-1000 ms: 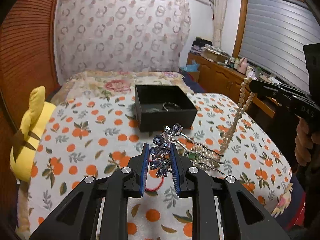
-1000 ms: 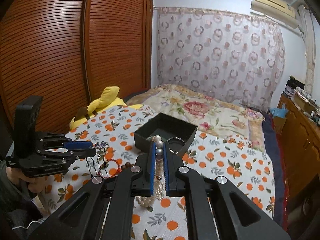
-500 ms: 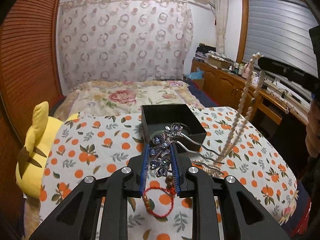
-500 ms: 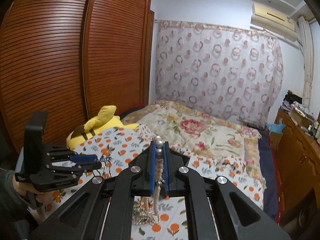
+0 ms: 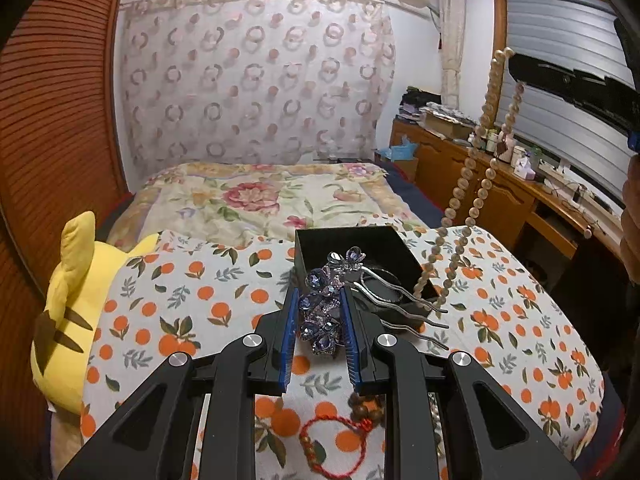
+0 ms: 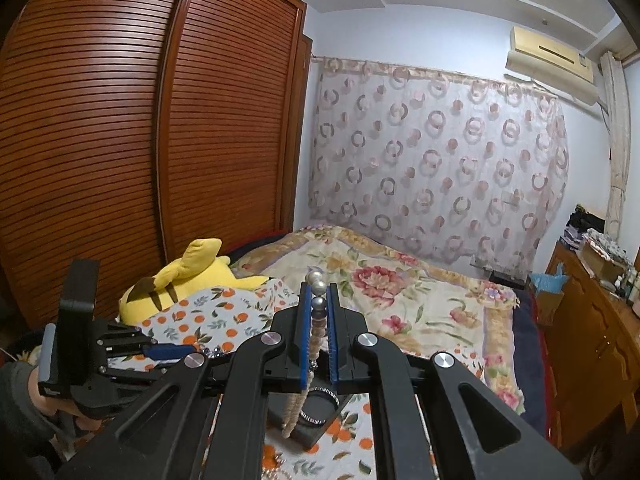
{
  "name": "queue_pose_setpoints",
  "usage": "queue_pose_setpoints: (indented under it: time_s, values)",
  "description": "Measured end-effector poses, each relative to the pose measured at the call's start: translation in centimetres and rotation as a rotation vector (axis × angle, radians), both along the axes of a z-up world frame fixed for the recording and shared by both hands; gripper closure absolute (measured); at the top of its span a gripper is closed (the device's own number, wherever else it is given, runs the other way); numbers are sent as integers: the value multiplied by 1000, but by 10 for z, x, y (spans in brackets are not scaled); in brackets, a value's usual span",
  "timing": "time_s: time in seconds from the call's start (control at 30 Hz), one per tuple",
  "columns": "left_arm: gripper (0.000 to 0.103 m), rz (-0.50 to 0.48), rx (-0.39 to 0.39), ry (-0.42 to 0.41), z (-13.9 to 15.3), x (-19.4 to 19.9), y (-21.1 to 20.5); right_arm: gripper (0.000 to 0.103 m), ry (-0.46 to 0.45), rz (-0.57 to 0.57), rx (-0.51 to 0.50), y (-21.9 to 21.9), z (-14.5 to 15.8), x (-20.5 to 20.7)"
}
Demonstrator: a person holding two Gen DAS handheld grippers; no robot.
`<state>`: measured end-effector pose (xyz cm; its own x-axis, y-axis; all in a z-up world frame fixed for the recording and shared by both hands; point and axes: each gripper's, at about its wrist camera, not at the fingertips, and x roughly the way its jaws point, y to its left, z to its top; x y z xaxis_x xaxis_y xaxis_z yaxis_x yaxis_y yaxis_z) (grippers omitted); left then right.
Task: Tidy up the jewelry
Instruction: 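Lift hair comb toward box with left tool while right tool lifts pearls, then release hair comb into box with left tool while right tool drops pearls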
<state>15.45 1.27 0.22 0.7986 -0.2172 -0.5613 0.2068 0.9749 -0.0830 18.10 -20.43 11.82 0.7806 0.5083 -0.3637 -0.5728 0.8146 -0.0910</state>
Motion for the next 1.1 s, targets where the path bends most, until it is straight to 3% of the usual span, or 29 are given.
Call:
queue_pose_setpoints:
  time_s: [0.27, 0.5, 1.1]
  values:
    - [84, 7, -2, 23, -7, 25, 1, 94, 28, 23, 22, 4, -14, 31]
    - [84, 10, 12, 45, -12, 50, -4, 94, 135, 37, 6, 9, -61, 59]
    - [84, 6, 63, 85, -22, 106, -26, 94, 297, 66, 3, 7, -125, 81]
